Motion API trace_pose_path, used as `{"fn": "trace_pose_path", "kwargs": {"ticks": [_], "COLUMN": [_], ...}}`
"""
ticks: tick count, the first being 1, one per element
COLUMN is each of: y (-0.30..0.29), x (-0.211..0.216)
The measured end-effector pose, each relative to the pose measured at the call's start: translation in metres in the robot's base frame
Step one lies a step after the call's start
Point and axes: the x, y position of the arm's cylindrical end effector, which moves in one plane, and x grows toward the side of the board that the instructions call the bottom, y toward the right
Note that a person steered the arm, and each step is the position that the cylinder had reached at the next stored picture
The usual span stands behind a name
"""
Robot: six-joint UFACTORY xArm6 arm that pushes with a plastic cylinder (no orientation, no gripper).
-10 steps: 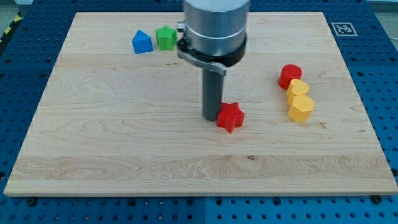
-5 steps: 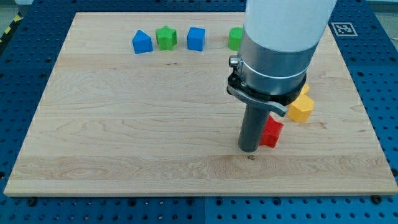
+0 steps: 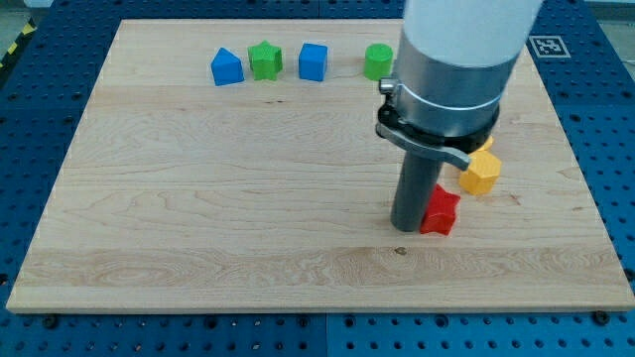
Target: Place the red star below the hexagon
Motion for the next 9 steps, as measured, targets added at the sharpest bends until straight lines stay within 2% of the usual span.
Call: {"fn": "trace_pose_path", "kwargs": {"ticks": [3,4,5,6,7,8,9], "y": [0.059,0.059,0.020,-0.047,-0.108,-0.130,-0.120], "x": [0.000,0.000,0.000,-0.027,-0.077,-0.140,-0.176]}}
